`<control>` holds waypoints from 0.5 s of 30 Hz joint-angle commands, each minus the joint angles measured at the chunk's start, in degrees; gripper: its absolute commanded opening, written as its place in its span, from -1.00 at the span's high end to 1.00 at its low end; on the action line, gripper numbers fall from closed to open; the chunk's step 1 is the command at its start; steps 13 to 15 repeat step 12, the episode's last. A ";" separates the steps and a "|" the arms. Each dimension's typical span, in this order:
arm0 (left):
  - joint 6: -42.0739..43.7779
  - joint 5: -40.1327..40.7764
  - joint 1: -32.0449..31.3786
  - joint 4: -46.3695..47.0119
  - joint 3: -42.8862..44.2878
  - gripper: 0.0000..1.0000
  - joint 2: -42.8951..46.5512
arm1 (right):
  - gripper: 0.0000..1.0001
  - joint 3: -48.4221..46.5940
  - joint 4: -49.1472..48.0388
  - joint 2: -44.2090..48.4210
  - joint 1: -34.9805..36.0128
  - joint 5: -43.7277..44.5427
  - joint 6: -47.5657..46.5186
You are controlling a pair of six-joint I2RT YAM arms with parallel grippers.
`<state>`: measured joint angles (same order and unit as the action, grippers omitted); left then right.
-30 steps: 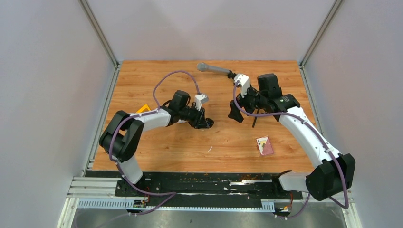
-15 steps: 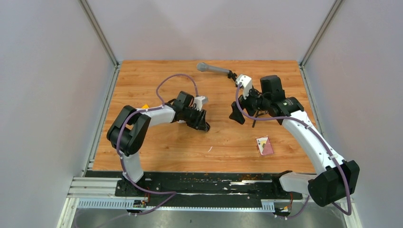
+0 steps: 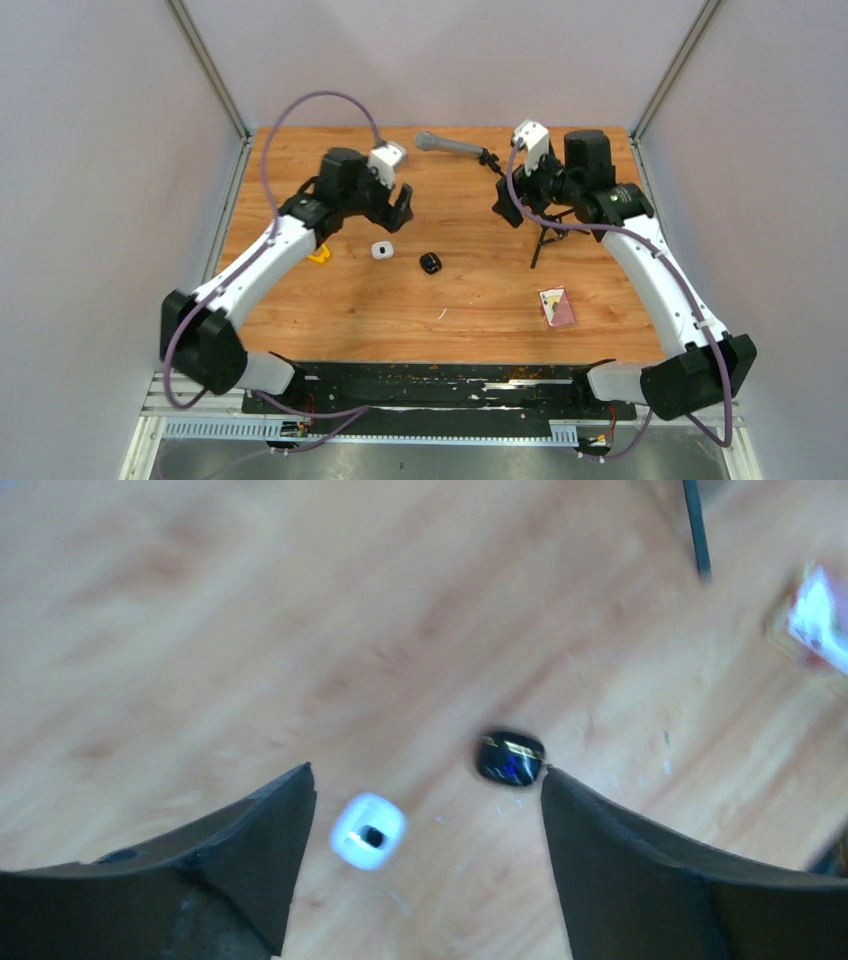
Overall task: Insert the wireless bluetooth earbuds into the charging case
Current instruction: Reset both arms
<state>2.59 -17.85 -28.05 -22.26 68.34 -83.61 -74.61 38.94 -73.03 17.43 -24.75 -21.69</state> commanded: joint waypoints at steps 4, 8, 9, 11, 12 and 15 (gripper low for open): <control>11.70 17.41 5.16 11.84 5.53 -1.00 15.46 | -0.99 -34.58 3.25 -13.00 -1.96 19.20 10.21; 12.06 21.75 8.47 10.79 9.63 -1.00 17.32 | -0.99 -45.53 5.07 -16.48 -1.96 30.15 11.38; 11.93 22.44 9.02 10.79 10.16 -1.00 17.65 | -0.98 -44.71 3.19 -15.63 -1.90 31.17 11.14; 11.24 23.72 9.55 11.21 10.20 -1.00 18.19 | -0.98 -41.58 -0.53 -13.54 -1.88 31.88 11.31; 10.18 24.29 9.63 11.48 9.63 -1.00 18.48 | -0.99 -39.38 -2.16 -12.31 -1.86 31.95 11.73; 10.18 24.29 9.63 11.48 9.63 -1.00 18.48 | -0.99 -39.38 -2.16 -12.31 -1.86 31.95 11.73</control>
